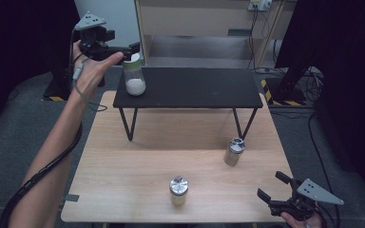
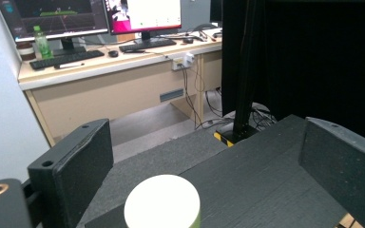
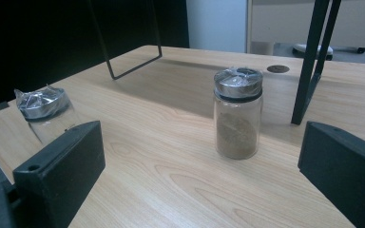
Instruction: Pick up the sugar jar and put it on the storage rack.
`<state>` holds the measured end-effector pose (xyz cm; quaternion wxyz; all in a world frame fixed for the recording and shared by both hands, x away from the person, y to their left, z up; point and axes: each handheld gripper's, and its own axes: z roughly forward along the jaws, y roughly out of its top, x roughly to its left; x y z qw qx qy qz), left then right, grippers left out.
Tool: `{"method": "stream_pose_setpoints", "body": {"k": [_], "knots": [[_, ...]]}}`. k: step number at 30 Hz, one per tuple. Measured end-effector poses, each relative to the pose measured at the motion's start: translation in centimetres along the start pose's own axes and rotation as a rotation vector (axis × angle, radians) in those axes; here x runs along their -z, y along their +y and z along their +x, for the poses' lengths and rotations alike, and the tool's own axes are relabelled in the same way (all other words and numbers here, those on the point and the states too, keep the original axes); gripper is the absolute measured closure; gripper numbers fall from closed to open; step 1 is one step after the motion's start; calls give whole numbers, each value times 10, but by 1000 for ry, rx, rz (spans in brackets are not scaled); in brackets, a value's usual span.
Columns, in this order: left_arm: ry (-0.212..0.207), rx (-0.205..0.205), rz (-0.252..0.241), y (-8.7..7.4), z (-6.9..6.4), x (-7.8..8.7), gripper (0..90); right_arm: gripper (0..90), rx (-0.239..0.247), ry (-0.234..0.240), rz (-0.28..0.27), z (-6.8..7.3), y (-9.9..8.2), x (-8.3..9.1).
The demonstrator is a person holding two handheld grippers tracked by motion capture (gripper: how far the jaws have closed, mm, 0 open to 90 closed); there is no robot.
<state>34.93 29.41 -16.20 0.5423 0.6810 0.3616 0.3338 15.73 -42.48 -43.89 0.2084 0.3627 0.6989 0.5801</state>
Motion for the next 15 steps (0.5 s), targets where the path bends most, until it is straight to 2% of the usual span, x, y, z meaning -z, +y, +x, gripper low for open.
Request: {"method": "stream_pose_setpoints", "body": {"k": [5, 12, 15], "knots": [[-17, -16, -17, 2, -3, 12, 32, 23, -1, -1, 1, 0, 0, 0], [-80, -44, -37, 2, -11, 26, 34, 23, -1, 1, 2, 0, 0, 0], [-116, -44, -46, 0, -13, 31, 34, 23, 0, 1, 2, 1, 0, 0]]}}
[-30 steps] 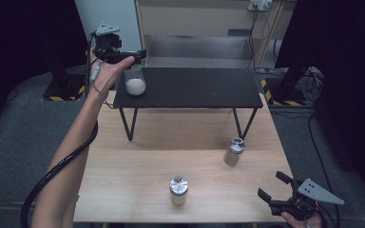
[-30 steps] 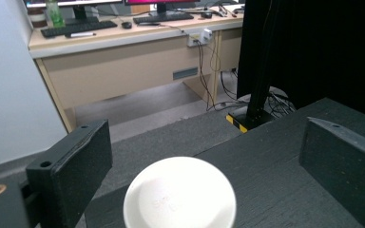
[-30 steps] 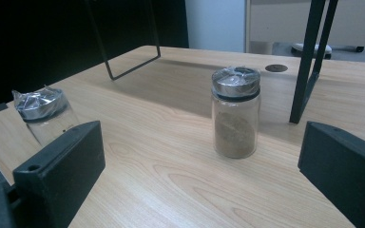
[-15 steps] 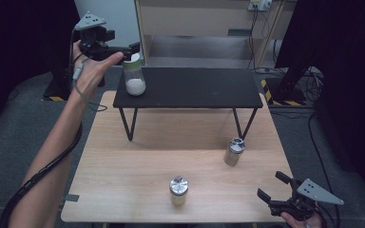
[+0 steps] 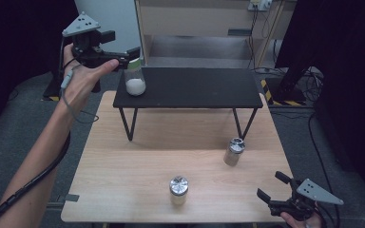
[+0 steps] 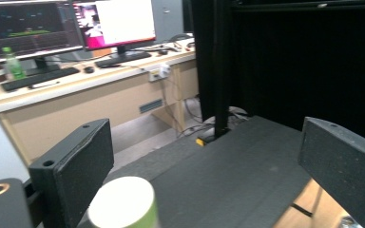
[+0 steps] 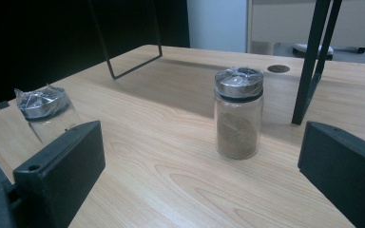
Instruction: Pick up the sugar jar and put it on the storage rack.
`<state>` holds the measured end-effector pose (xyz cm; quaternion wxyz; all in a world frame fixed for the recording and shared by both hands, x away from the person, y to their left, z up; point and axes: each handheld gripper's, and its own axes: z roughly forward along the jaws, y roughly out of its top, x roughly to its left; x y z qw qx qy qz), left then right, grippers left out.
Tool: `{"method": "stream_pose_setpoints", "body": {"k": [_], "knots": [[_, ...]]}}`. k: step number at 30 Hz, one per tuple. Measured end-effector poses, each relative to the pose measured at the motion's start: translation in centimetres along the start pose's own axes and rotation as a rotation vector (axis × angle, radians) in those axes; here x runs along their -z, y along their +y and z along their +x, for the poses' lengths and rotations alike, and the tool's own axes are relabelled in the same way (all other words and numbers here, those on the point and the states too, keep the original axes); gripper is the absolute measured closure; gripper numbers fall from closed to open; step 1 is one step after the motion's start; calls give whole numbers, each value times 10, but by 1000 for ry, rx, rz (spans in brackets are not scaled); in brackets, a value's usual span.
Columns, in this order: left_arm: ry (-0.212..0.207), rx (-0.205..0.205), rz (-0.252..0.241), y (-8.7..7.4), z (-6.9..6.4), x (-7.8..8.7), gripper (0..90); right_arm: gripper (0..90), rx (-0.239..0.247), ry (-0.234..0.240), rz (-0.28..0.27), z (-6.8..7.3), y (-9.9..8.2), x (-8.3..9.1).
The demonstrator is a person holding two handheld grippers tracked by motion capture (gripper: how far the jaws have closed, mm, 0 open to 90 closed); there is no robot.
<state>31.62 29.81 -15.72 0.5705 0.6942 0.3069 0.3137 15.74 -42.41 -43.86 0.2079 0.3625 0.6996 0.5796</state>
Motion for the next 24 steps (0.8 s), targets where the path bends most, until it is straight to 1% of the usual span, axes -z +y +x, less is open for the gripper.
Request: {"method": "stream_pose_setpoints", "body": {"k": [7, 11, 13, 19, 21, 24], "knots": [[-69, -32, -10, -3, -12, 10, 34, 23, 2, 1, 3, 0, 0, 0], [-94, -50, -17, -9, -19, 17, 34, 24, 4, 1, 3, 0, 1, 0], [-110, -46, -24, -13, -21, 20, 34, 24, 4, 1, 3, 1, 1, 0], [-133, -51, -22, -23, -25, 29, 33, 24, 5, 2, 5, 1, 1, -1], [-144, -44, -31, -28, -25, 33, 33, 24, 5, 1, 6, 1, 1, -1], [-159, -45, -39, -37, -25, 38, 32, 24, 4, 1, 6, 1, 1, -1]]}}
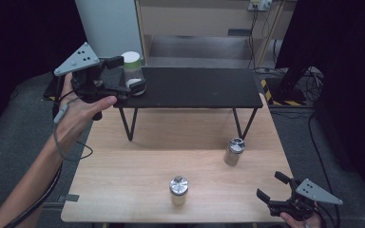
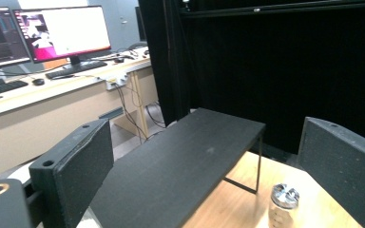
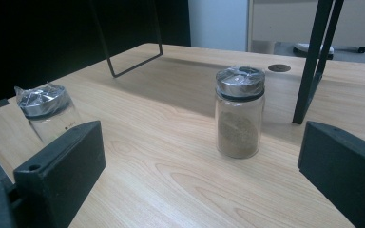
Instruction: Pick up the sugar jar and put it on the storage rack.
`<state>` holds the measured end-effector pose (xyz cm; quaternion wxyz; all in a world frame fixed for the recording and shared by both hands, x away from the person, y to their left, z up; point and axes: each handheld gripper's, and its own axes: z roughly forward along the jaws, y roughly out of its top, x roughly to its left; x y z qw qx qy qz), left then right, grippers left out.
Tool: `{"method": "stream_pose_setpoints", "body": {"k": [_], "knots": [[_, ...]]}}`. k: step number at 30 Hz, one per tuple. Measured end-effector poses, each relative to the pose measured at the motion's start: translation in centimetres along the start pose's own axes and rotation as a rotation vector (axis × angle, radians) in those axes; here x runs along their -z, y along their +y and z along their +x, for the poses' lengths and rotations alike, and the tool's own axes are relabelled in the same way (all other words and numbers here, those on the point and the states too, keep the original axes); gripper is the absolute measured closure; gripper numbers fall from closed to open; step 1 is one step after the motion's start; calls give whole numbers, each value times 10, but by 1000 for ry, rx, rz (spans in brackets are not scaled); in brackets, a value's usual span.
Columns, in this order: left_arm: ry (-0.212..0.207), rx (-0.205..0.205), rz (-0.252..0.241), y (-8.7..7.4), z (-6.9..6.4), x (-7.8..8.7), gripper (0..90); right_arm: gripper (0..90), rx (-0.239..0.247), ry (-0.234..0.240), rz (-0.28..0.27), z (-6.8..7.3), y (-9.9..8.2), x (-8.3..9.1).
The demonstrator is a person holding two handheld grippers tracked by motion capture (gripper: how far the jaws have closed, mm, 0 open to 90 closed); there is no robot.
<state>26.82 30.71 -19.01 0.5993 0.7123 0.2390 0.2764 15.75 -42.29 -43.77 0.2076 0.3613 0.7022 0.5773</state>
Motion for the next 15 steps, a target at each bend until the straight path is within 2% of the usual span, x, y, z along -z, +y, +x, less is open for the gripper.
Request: {"method": "stream_pose_setpoints", "body": {"k": [6, 15], "knots": [[-29, 26, -16, -18, -1, 11, 27, 24, 7, 0, 3, 1, 0, -1], [-66, 12, -12, -38, -7, 27, 23, 25, 10, -2, 5, 1, 1, -1]]}}
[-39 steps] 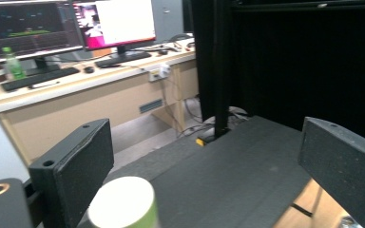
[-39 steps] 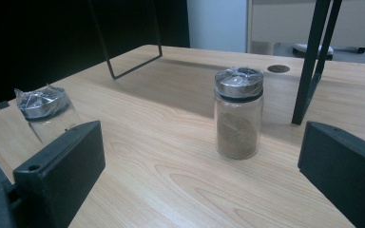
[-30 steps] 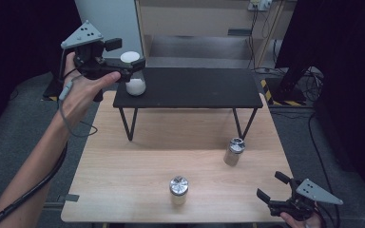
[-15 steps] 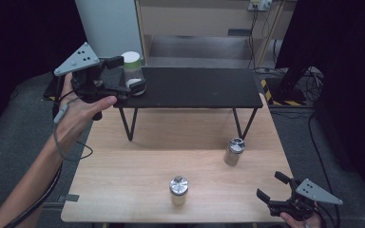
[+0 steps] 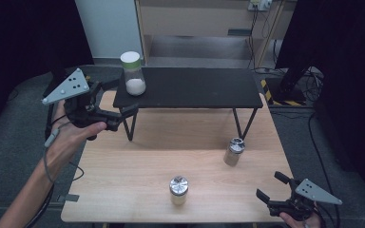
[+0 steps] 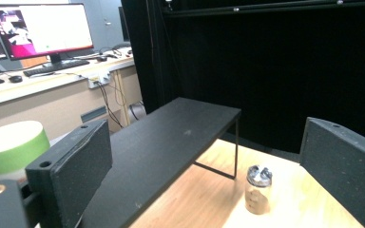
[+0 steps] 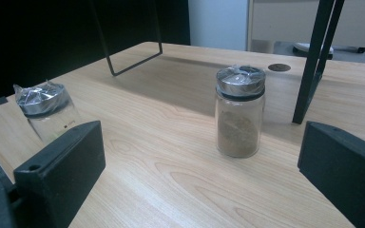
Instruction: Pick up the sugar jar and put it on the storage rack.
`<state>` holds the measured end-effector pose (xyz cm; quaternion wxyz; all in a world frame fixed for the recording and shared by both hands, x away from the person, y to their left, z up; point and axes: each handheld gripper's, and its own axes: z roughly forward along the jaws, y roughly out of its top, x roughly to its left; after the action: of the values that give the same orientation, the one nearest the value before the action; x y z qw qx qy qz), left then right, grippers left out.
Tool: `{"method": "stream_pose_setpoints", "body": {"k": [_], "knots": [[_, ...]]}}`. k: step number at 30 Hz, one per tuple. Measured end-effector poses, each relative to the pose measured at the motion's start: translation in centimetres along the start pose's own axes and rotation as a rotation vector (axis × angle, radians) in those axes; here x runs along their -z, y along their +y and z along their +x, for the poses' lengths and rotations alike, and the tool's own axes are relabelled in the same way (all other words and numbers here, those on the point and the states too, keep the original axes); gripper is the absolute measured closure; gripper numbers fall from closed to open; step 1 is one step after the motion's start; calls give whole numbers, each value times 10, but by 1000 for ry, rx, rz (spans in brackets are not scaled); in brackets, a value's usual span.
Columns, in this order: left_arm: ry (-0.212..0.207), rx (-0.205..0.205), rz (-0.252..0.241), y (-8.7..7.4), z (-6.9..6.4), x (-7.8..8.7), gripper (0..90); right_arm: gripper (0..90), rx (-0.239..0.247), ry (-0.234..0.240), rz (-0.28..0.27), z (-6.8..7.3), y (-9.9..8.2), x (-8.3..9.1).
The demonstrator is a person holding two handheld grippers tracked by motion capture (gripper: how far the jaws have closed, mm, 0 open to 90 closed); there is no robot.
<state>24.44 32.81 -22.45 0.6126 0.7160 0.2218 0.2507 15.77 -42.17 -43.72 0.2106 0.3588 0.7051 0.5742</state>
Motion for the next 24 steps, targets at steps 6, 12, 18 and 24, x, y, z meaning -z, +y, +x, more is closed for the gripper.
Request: {"method": "stream_pose_setpoints", "body": {"k": [6, 12, 18, 24], "knots": [[-20, 7, 3, -16, -4, 9, 25, 25, -2, -1, 0, 0, 0, 0], [-26, 1, 5, -31, -11, 17, 25, 25, -3, -3, 3, 0, 0, 0], [-33, 10, -2, -48, -15, 24, 24, 25, -4, -5, 3, 0, 0, 0], [-40, 17, 15, -65, -16, 26, 23, 25, -2, -5, 4, 0, 0, 0]]}}
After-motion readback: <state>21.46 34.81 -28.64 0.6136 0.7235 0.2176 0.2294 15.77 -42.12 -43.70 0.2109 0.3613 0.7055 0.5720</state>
